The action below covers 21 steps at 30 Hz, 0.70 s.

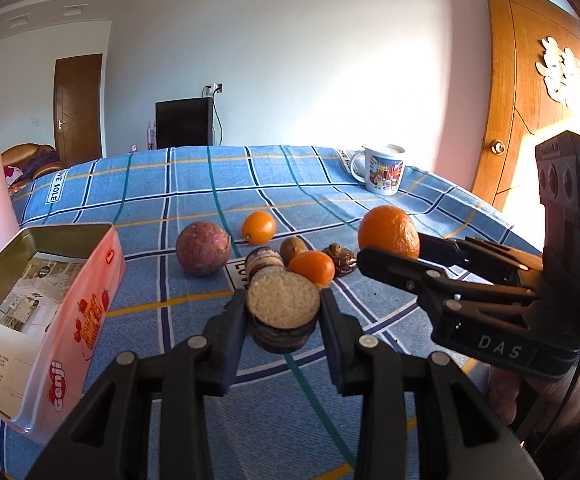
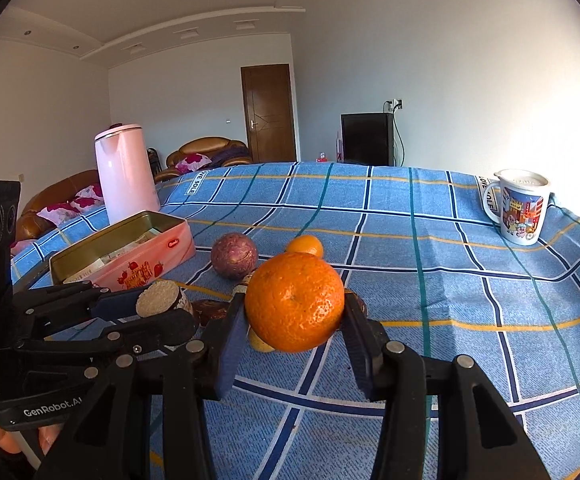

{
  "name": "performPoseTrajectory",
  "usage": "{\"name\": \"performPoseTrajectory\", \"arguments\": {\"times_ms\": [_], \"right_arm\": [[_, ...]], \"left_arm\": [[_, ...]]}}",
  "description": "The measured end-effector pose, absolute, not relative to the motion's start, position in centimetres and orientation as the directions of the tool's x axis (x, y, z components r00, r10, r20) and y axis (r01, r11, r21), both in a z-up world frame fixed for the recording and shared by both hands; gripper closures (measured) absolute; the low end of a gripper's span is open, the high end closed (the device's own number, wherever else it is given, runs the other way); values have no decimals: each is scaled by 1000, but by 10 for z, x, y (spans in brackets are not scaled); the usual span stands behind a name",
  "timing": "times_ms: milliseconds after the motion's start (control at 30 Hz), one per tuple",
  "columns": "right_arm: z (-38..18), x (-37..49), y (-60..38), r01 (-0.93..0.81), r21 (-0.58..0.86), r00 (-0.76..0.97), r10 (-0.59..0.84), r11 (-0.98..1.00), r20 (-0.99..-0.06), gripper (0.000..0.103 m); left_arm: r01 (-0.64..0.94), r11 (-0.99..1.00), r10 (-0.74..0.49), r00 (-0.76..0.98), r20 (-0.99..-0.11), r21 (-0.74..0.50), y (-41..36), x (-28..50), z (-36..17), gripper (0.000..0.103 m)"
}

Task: Organize fruits
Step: 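Release the biscuit into the tin with the left tool while the right releases the orange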

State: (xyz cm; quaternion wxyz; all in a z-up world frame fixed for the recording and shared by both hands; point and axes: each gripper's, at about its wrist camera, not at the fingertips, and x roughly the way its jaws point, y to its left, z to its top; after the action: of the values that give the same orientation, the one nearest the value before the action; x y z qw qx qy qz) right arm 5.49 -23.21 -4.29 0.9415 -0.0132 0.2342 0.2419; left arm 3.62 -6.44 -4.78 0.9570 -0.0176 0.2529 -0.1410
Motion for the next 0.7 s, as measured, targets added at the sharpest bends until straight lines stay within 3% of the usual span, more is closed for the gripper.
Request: {"name": "performPoseTrajectory", "arguments": {"times_ms": [400, 700], "right_arm": [[-36, 36, -231, -495, 47, 804, 478, 868, -355, 55], [-23, 38, -209, -529, 66, 773, 512, 846, -375, 55]], "left_arm": [[208, 976, -219, 889, -402, -71, -52, 22, -38, 66], [110, 991, -132, 924, -359, -83, -6, 10, -18, 66]]}}
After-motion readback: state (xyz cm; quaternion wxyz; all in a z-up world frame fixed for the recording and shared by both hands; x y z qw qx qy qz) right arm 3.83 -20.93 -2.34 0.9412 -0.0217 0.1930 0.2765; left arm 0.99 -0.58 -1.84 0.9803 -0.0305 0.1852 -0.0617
